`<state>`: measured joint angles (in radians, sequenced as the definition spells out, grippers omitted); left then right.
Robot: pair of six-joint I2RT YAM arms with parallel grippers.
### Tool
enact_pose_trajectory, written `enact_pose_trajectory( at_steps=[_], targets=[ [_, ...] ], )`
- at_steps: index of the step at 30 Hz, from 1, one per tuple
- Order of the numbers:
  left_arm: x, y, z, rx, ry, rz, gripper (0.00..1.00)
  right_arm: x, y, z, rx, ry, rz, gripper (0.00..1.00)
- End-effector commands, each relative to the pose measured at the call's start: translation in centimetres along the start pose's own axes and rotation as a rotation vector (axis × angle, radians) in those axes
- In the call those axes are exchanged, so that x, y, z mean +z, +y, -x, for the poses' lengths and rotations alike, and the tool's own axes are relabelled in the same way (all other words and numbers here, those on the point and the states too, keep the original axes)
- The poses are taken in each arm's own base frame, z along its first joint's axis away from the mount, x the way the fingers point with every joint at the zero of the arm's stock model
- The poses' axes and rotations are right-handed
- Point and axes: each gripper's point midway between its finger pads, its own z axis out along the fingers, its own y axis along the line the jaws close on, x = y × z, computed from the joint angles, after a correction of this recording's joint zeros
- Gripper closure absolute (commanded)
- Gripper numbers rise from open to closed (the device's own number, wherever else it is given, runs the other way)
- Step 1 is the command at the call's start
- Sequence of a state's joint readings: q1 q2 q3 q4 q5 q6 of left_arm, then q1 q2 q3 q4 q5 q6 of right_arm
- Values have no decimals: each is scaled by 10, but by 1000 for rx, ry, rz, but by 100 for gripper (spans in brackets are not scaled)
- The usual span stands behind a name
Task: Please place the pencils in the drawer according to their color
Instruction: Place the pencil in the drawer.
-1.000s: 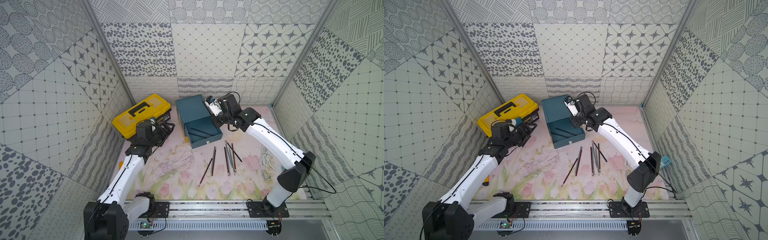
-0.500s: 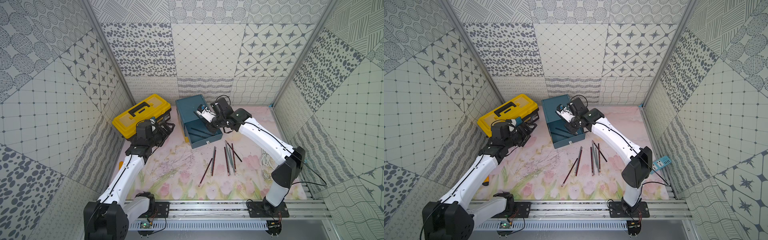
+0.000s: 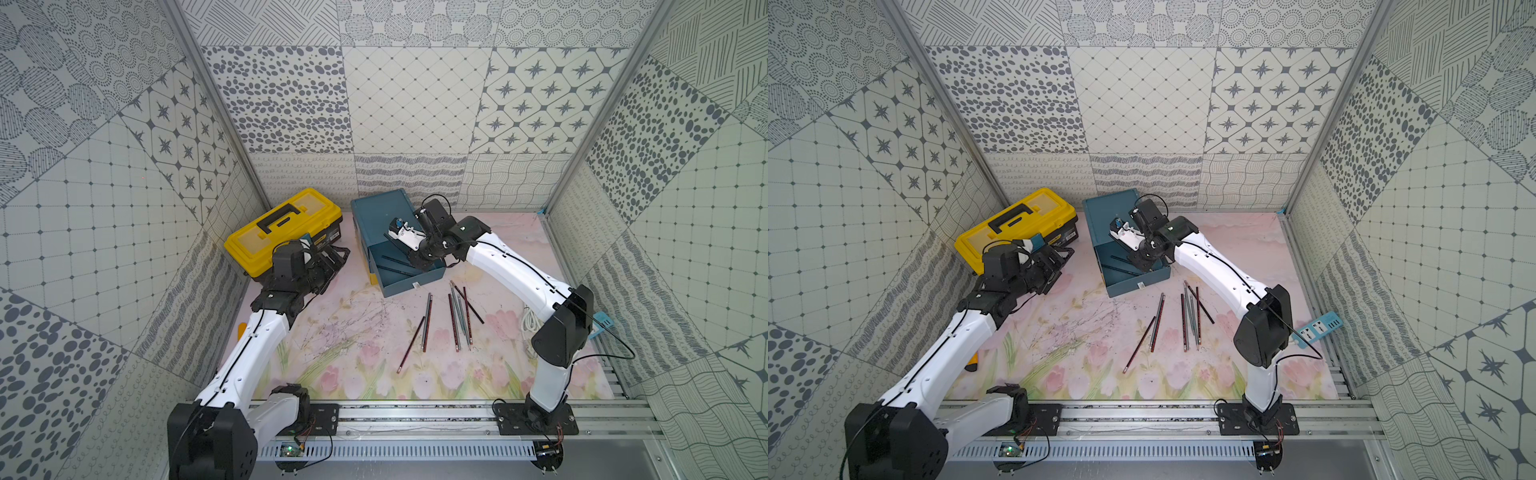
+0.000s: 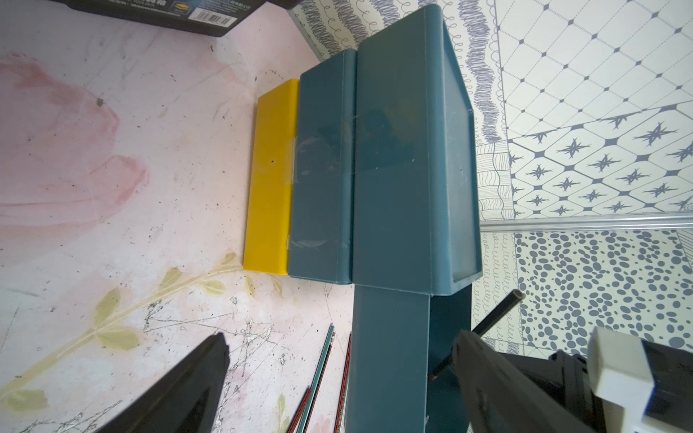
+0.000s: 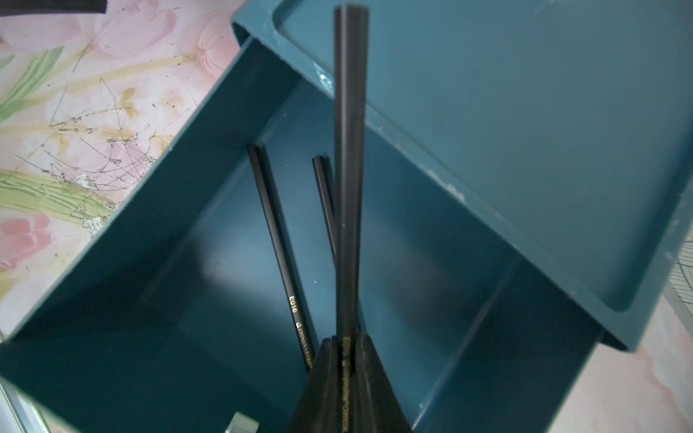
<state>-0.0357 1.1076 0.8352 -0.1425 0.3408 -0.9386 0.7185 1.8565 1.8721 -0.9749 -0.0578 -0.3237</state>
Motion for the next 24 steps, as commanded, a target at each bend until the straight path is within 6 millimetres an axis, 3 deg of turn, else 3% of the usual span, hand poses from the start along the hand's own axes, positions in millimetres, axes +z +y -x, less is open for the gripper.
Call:
enact_pose_trajectory(
  at_steps=[1, 9, 17, 21, 24],
  targets=[
    [-4, -9, 4, 31, -7, -28, 1, -5, 0, 13, -19, -31, -16, 76],
    [-13, -11, 1, 83, -14, -11, 1, -13, -6, 22, 5, -52, -51, 71],
    [-30, -12, -17, 271, -73, 99, 1, -46, -23, 43, 102, -136, -134, 71],
    [-33, -11, -31, 295, -71, 99, 1, -60, -35, 37, 190, -149, -171, 70],
    [-34, -10, -42, 328, -87, 100, 1, -69, -43, 21, 285, -156, -162, 69]
  ],
)
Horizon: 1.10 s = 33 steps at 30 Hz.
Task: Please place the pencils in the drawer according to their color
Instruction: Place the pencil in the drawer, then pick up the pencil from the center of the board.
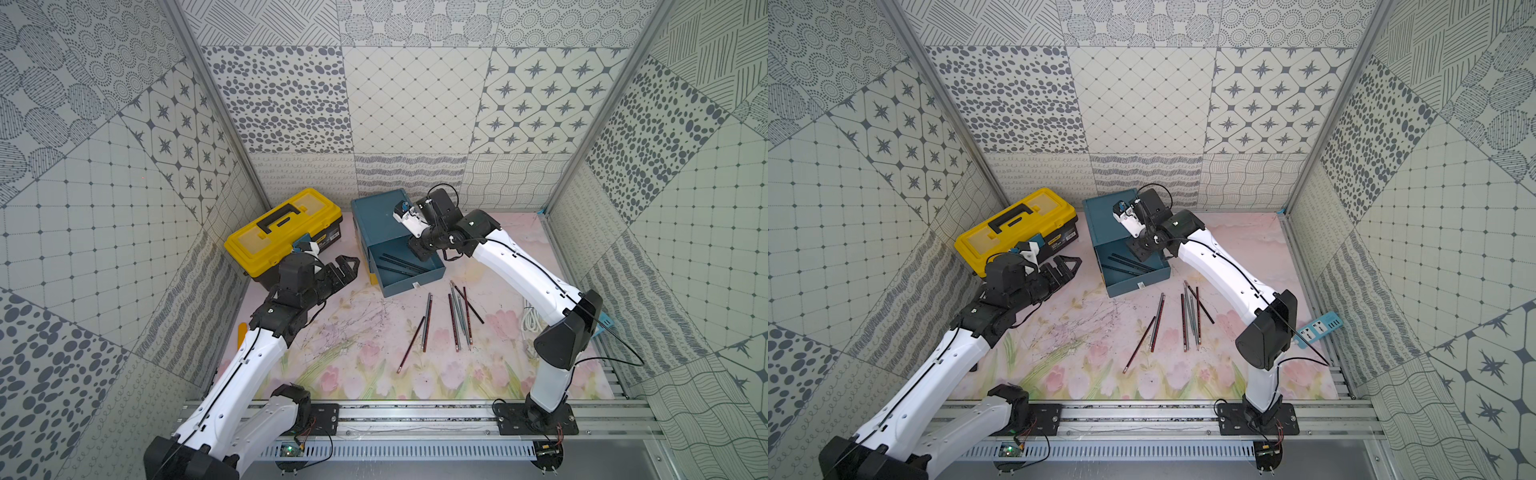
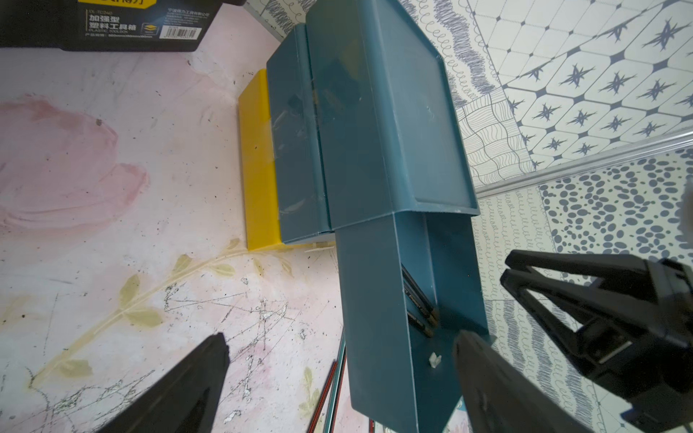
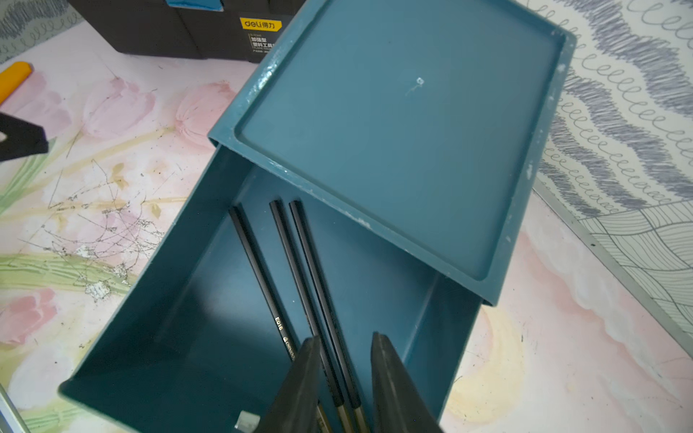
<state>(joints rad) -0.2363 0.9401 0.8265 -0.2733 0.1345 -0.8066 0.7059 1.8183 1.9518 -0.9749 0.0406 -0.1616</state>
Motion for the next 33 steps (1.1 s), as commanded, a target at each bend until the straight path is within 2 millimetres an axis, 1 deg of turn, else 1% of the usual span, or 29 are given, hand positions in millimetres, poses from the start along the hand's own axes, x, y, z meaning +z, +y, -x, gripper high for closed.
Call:
enact_pose_trajectory(
  at_steps=[1, 3, 6, 8, 10, 12, 14, 17, 20, 23, 27, 31, 33],
  targets=[
    [-5, 12, -11, 110, -56, 85, 1, -30, -24, -4, 156, -59, -39, 70],
    [-5, 9, -22, 133, -49, 82, 1, -33, -37, -20, 231, -54, -64, 70],
    [-6, 9, -42, 155, -28, 82, 1, -36, -62, -57, 368, -17, -120, 69],
    [-7, 16, -53, 139, -19, 91, 1, -37, -78, -89, 477, 28, -159, 69],
    [-7, 22, -62, 116, -15, 95, 1, -35, -87, -121, 572, 73, -181, 69],
    [-8, 27, -67, 100, -18, 99, 1, -32, -94, -152, 659, 124, -210, 69],
    [-7, 34, -71, 85, -14, 115, 1, -26, -95, -183, 744, 180, -222, 69],
    [-2, 41, -78, 71, 6, 134, 1, -17, -90, -217, 832, 253, -215, 70],
    [4, 46, -90, 60, 35, 142, 1, -8, -84, -240, 854, 308, -219, 71],
    [10, 50, -102, 38, 62, 132, 1, 3, -80, -255, 860, 339, -226, 69],
    [17, 51, -105, 17, 57, 113, 1, 18, -79, -265, 864, 360, -223, 68],
    [24, 52, -108, 48, 67, 122, 1, 34, -81, -276, 869, 398, -241, 65],
    [29, 48, -110, 74, 83, 101, 1, 41, -81, -281, 865, 417, -245, 65]
  ],
)
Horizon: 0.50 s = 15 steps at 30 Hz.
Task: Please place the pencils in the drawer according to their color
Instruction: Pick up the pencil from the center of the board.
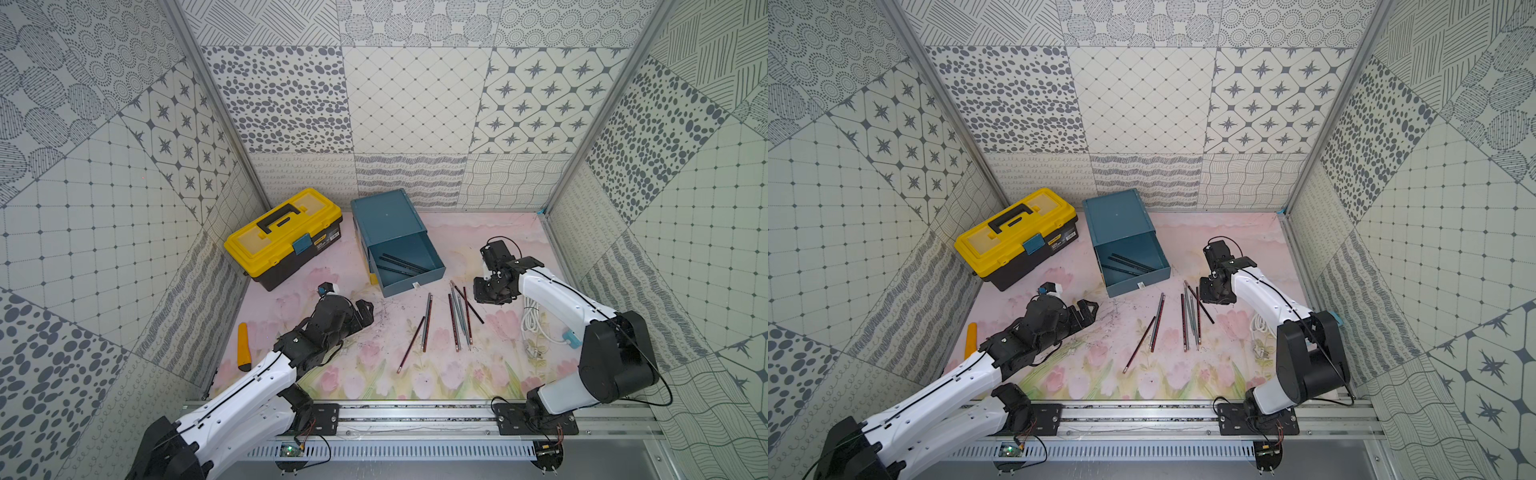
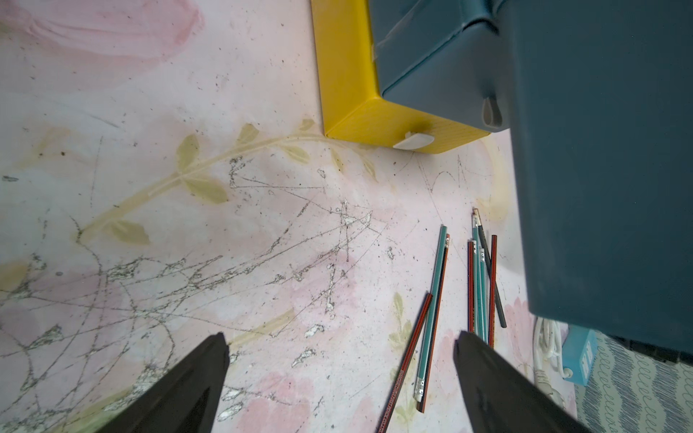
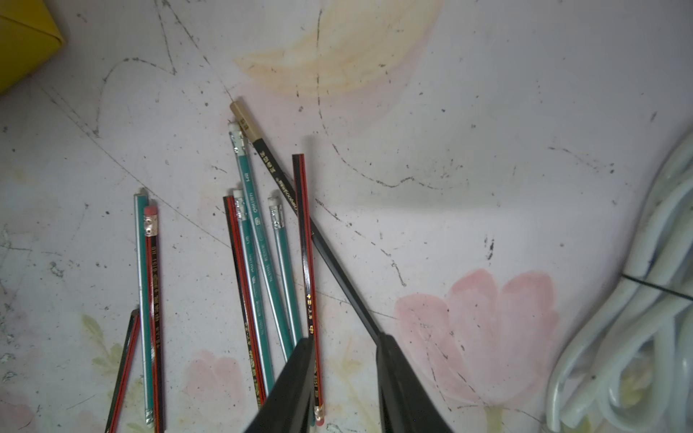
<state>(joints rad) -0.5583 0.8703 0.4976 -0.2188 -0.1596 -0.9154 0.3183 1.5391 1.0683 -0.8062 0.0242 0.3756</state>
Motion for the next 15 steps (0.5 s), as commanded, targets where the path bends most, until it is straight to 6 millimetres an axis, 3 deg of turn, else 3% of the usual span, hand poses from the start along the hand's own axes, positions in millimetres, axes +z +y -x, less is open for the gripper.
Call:
enact_pose_trajectory(
  at_steps=[1, 7, 15],
  targets=[
    [9, -21, 7, 34, -29, -86, 1, 16, 0, 7, 13, -11, -11, 65],
    [19, -43, -2, 121, -3, -227, 1, 34, -3, 8, -1, 1, -40, 65],
    [27, -43, -2, 134, -7, -221, 1, 57, 2, 6, -15, 49, -29, 61]
  ],
)
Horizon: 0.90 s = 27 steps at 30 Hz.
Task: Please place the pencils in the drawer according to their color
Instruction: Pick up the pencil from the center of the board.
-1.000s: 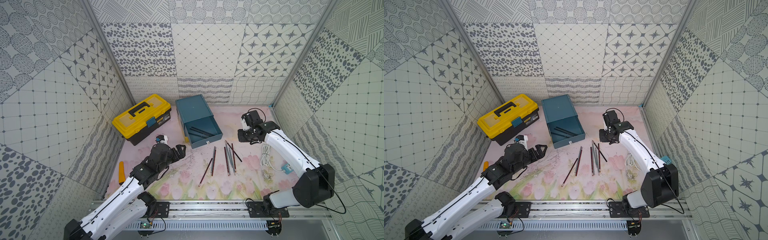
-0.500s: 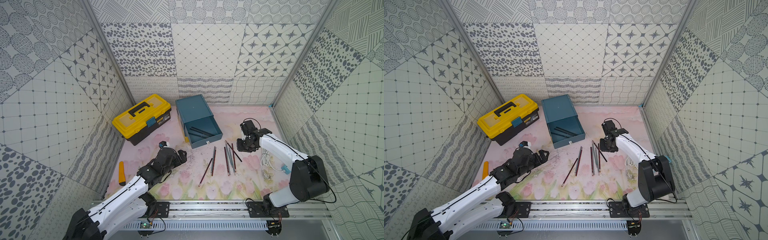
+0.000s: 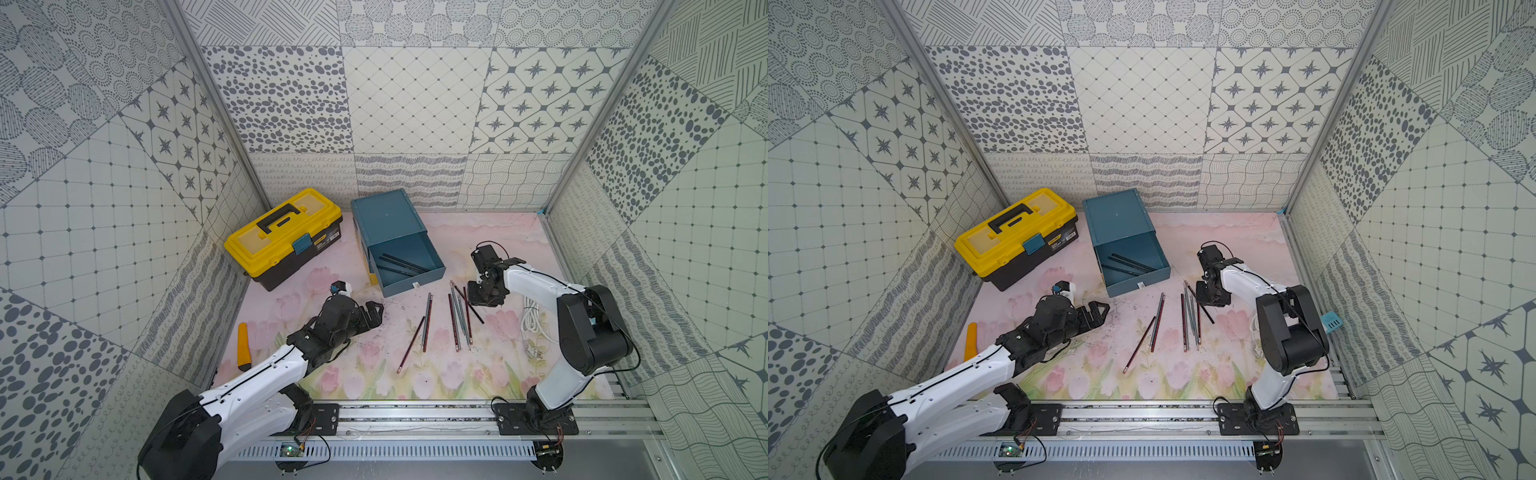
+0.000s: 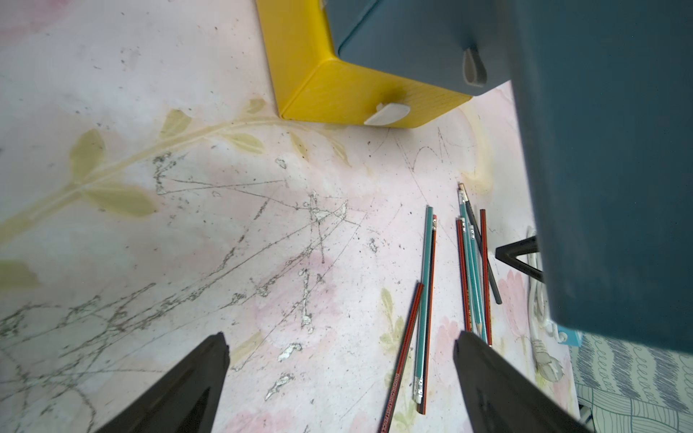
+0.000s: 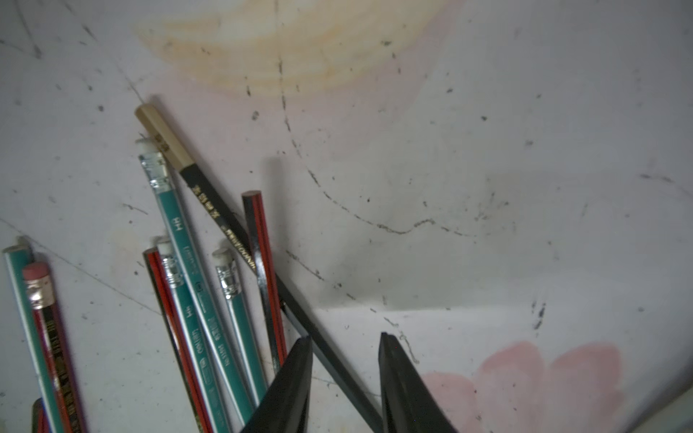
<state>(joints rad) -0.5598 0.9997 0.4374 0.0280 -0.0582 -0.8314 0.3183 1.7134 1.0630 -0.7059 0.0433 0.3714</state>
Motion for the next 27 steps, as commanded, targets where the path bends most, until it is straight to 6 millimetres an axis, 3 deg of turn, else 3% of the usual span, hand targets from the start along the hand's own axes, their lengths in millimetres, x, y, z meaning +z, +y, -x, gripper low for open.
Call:
enact_pose_trajectory(
  at_steps=[1, 13, 27],
  targets=[
    [2, -26, 14, 59, -49, -105, 1, 5, 7, 8, -13, -18, 25, 61],
    [4, -21, 14, 43, -51, -83, 1, 14, 26, 13, -51, 1, 46, 63],
    [5, -19, 13, 39, -47, -77, 1, 2, 38, 22, -77, -31, 64, 62]
  ],
)
